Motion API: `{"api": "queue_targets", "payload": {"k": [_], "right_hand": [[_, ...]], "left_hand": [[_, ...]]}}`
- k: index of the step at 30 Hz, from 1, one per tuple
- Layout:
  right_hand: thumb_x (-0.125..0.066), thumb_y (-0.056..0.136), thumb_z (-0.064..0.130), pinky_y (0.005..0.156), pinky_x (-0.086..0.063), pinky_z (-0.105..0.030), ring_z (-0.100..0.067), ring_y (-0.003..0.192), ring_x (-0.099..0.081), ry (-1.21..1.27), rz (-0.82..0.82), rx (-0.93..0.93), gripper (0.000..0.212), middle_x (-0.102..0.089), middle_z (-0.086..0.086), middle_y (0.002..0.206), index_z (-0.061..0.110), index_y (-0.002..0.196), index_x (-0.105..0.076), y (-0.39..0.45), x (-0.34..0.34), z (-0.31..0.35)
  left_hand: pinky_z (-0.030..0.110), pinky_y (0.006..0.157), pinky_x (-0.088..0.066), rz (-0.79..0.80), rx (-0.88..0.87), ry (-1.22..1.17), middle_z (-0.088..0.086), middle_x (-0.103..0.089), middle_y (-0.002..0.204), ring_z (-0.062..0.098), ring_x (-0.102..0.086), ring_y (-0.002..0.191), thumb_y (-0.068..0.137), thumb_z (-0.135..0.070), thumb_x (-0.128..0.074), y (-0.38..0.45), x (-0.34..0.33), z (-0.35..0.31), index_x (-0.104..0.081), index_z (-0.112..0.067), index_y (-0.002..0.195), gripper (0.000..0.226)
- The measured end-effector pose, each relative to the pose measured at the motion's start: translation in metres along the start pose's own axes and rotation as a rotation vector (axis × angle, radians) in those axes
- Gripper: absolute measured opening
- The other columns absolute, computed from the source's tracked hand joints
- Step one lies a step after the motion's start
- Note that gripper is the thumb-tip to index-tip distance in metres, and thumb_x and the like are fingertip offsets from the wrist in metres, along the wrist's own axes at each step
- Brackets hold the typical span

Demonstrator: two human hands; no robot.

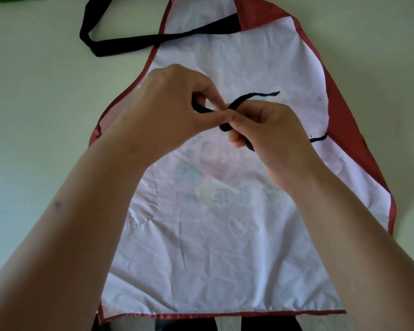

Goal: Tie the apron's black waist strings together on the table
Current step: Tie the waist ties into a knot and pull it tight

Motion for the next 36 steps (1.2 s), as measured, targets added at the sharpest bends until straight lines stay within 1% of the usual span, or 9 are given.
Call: {"api": "queue_targets", "payload": {"k": [4,9,14,17,20,26,30,33,36], "right_hand": [[-0.058,0.095,0.001,0.06,-0.053,-0.016,-0.004,0.057,-0.063,0.017,-0.018,0.014,0.021,-0.073,-0.001,0.073,0.007,0.109,-0.074,-0.002,-0.001,0.004],[-0.061,0.092,-0.003,0.07,-0.06,-0.024,-0.008,0.063,-0.071,0.046,-0.024,0.015,0.024,-0.076,-0.003,0.08,0.009,0.11,-0.07,-0.002,0.0,0.007],[-0.07,0.087,0.002,0.07,-0.063,-0.028,-0.01,0.064,-0.076,-0.088,-0.084,0.076,0.006,-0.078,-0.001,0.079,0.007,0.09,-0.071,-0.002,0.005,0.015],[-0.071,0.086,0.004,0.079,-0.063,-0.041,-0.012,0.069,-0.077,-0.144,-0.111,0.125,0.007,-0.078,0.001,0.078,0.01,0.086,-0.073,-0.002,0.007,0.02],[-0.071,0.086,0.005,0.081,-0.063,-0.044,-0.012,0.072,-0.077,-0.145,-0.114,0.14,0.007,-0.078,0.001,0.077,0.011,0.087,-0.075,-0.002,0.007,0.022],[-0.07,0.086,0.004,0.08,-0.063,-0.042,-0.014,0.072,-0.077,-0.12,-0.122,0.16,0.011,-0.077,0.001,0.076,0.015,0.084,-0.073,-0.004,0.007,0.024],[-0.071,0.085,0.004,0.079,-0.064,-0.042,-0.016,0.07,-0.076,-0.095,-0.153,0.138,0.009,-0.077,-0.002,0.075,0.012,0.083,-0.07,-0.003,0.012,0.02],[-0.071,0.084,0.002,0.079,-0.064,-0.042,-0.017,0.071,-0.076,-0.079,-0.156,0.126,0.006,-0.076,-0.003,0.075,0.008,0.084,-0.071,-0.002,0.014,0.018],[-0.072,0.085,0.003,0.08,-0.064,-0.04,-0.015,0.073,-0.076,-0.121,-0.147,0.139,0.007,-0.077,-0.001,0.077,0.01,0.085,-0.072,-0.003,0.012,0.018]], "left_hand": [[0.006,0.043,-0.034,0.006,0.079,-0.05,-0.012,-0.049,0.051,-0.004,-0.047,0.043,0.079,-0.044,-0.077,0.001,-0.005,0.009,-0.077,-0.023,0.08,0.021],[0.002,0.046,-0.035,-0.055,0.182,-0.2,-0.011,-0.066,0.062,-0.008,-0.053,0.048,0.081,-0.036,-0.077,-0.001,-0.007,0.021,-0.076,-0.023,0.079,0.013],[0.006,0.051,-0.042,-0.14,0.354,-0.456,-0.004,-0.073,0.068,-0.002,-0.06,0.056,0.082,-0.031,-0.076,-0.008,-0.016,0.036,-0.078,-0.017,0.081,0.014],[0.012,0.058,-0.047,-0.177,0.464,-0.598,-0.004,-0.074,0.068,-0.002,-0.067,0.062,0.083,-0.03,-0.075,-0.014,-0.024,0.046,-0.078,-0.017,0.084,0.013],[0.022,0.061,-0.052,-0.211,0.519,-0.716,-0.005,-0.074,0.068,0.001,-0.068,0.061,0.084,-0.025,-0.075,-0.018,-0.029,0.051,-0.076,-0.017,0.09,0.01],[0.014,0.056,-0.052,-0.229,0.385,-0.589,-0.007,-0.075,0.068,0.001,-0.069,0.059,0.087,-0.02,-0.072,-0.014,-0.018,0.042,-0.077,-0.015,0.089,0.007],[0.013,0.068,-0.057,-0.11,0.253,-0.481,-0.006,-0.077,0.077,0.001,-0.071,0.068,0.09,-0.016,-0.069,-0.014,-0.017,0.026,-0.078,-0.017,0.095,0.01],[0.006,0.067,-0.052,-0.06,0.197,-0.383,-0.013,-0.077,0.081,-0.005,-0.071,0.075,0.086,-0.023,-0.074,-0.017,-0.019,0.017,-0.078,-0.023,0.098,0.012],[0.008,0.068,-0.054,-0.078,0.208,-0.316,-0.013,-0.077,0.083,-0.005,-0.072,0.077,0.084,-0.027,-0.076,-0.017,-0.018,0.017,-0.079,-0.024,0.097,0.014]]}}
Point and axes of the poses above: each hand's wrist, its own y-axis towards the middle knuckle, its own x-axis out of the back of the hand, z = x × y, the point moved 10 cm from there along y, towards the middle knuckle
